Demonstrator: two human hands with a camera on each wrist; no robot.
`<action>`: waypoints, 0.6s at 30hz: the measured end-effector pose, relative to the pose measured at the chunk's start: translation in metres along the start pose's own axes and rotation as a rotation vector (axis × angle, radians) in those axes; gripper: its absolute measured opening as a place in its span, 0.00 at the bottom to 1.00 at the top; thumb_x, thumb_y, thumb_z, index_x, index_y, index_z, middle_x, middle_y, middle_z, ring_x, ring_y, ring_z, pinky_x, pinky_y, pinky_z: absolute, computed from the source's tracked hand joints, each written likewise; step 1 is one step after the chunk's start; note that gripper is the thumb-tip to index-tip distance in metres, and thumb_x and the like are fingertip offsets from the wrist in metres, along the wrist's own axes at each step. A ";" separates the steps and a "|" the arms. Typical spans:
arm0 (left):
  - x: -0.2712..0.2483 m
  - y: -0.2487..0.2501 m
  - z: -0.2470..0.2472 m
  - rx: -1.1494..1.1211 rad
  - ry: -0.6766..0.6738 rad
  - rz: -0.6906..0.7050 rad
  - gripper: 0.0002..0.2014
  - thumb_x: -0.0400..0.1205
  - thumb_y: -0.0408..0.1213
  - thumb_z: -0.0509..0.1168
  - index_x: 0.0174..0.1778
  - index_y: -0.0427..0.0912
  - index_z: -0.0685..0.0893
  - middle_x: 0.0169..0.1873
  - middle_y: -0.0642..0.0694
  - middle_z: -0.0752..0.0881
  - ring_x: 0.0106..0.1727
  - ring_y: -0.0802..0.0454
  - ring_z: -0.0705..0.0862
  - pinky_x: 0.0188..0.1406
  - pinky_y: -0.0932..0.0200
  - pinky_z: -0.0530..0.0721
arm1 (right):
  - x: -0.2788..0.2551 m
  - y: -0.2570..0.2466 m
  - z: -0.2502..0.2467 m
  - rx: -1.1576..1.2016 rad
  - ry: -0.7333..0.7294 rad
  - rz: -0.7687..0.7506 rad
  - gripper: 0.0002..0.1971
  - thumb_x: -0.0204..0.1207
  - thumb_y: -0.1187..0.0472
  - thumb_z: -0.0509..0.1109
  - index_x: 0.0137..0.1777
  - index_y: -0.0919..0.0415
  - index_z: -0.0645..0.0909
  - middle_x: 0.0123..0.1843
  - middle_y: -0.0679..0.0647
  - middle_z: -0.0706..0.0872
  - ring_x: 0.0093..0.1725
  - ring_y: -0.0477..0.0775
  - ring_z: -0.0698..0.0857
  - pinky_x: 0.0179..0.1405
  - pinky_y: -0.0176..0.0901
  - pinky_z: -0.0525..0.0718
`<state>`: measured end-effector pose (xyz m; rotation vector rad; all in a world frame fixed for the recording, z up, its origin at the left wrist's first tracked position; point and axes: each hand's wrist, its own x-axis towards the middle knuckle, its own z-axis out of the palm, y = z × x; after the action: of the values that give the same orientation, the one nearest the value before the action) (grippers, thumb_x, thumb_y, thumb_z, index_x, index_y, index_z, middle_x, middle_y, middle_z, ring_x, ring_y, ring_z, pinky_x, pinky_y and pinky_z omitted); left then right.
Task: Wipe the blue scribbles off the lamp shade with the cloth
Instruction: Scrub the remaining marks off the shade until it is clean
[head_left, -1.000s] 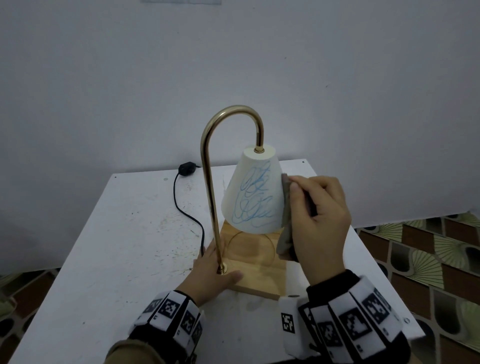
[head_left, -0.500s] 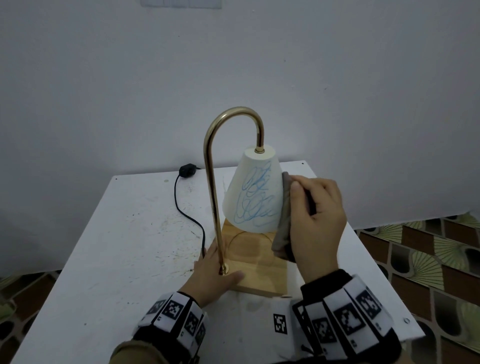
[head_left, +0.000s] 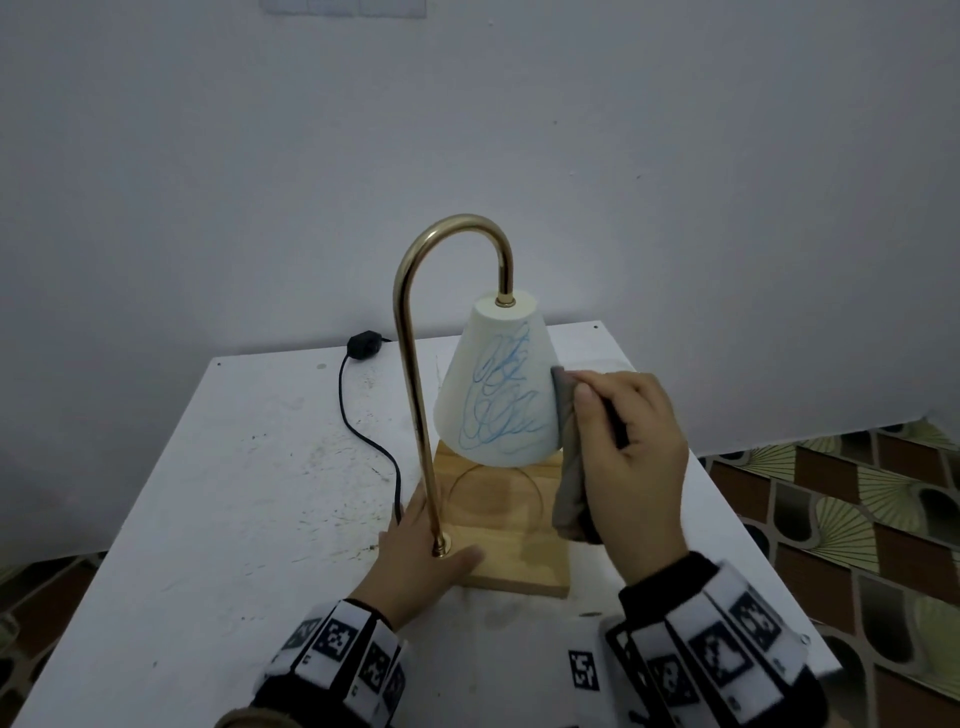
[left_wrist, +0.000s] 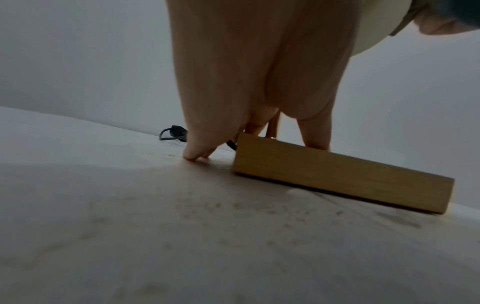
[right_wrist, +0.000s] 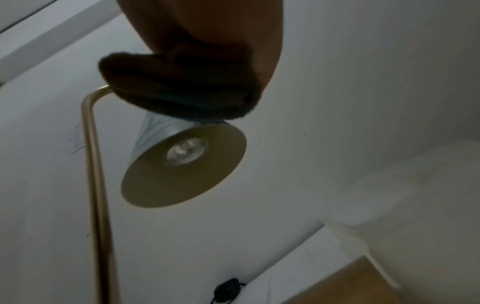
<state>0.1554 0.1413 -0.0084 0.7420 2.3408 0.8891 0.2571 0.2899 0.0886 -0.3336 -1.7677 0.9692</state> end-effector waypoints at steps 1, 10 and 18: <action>0.000 0.001 0.001 0.002 0.008 -0.002 0.51 0.72 0.61 0.64 0.81 0.52 0.36 0.77 0.65 0.45 0.83 0.53 0.48 0.80 0.39 0.42 | 0.008 0.001 0.000 -0.005 -0.008 0.012 0.08 0.78 0.68 0.66 0.50 0.57 0.84 0.46 0.45 0.81 0.49 0.35 0.79 0.50 0.21 0.72; 0.000 0.001 0.002 -0.021 0.013 -0.046 0.54 0.67 0.64 0.63 0.82 0.51 0.38 0.82 0.57 0.46 0.83 0.52 0.47 0.80 0.40 0.41 | 0.006 -0.022 0.014 0.042 -0.009 -0.108 0.07 0.79 0.68 0.67 0.51 0.68 0.85 0.46 0.53 0.81 0.49 0.36 0.78 0.50 0.22 0.73; -0.003 0.009 0.005 0.008 0.053 -0.050 0.49 0.78 0.54 0.66 0.81 0.50 0.34 0.82 0.57 0.41 0.83 0.52 0.46 0.79 0.39 0.42 | 0.004 -0.001 0.000 0.006 -0.020 -0.060 0.07 0.79 0.67 0.66 0.50 0.63 0.85 0.46 0.49 0.82 0.50 0.35 0.79 0.52 0.23 0.73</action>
<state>0.1631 0.1467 -0.0044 0.6680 2.3996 0.8880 0.2561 0.2919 0.0917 -0.2662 -1.7830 0.9378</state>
